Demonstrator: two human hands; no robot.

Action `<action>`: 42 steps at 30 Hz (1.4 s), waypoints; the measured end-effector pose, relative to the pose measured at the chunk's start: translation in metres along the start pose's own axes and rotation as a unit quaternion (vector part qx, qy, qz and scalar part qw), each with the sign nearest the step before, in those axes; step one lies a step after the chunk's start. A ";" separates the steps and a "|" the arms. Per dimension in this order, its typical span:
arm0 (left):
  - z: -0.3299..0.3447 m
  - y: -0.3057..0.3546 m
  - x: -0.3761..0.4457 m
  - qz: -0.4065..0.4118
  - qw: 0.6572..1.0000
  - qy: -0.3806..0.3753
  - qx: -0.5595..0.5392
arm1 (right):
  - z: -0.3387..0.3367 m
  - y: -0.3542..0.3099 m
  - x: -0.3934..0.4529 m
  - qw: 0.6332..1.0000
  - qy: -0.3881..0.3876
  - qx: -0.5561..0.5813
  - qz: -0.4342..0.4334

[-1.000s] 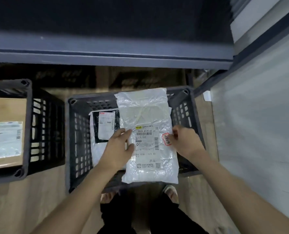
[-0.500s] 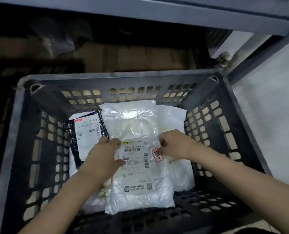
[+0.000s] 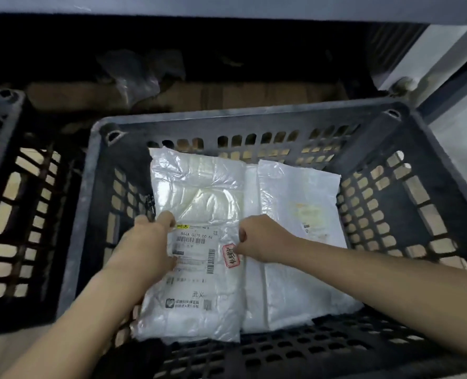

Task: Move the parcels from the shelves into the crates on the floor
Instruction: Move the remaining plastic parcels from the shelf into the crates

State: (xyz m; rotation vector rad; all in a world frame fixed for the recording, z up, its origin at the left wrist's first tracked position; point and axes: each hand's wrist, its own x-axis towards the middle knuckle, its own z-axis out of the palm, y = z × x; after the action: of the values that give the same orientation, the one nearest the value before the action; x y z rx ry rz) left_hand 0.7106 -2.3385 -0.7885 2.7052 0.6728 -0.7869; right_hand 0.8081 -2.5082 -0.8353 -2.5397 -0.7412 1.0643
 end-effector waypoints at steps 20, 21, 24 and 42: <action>0.050 0.004 0.048 -0.004 0.935 -0.058 0.350 | 0.028 0.001 0.038 0.916 0.010 -0.333 -0.222; 0.049 0.006 0.048 -0.006 0.935 -0.070 0.347 | 0.027 0.001 0.038 0.916 0.013 -0.333 -0.221; 0.046 0.007 0.046 0.003 0.946 -0.074 0.316 | 0.028 -0.002 0.029 0.912 0.051 -0.346 -0.214; 0.069 0.010 0.042 0.086 0.949 0.014 0.303 | 0.065 0.014 0.006 0.917 0.051 -0.373 -0.133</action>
State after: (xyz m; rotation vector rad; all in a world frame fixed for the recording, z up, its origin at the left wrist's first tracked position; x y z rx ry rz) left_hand 0.7159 -2.3565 -0.8679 3.2624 0.2055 -1.0482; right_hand 0.7698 -2.5123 -0.8896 -2.9144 -1.6638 0.6129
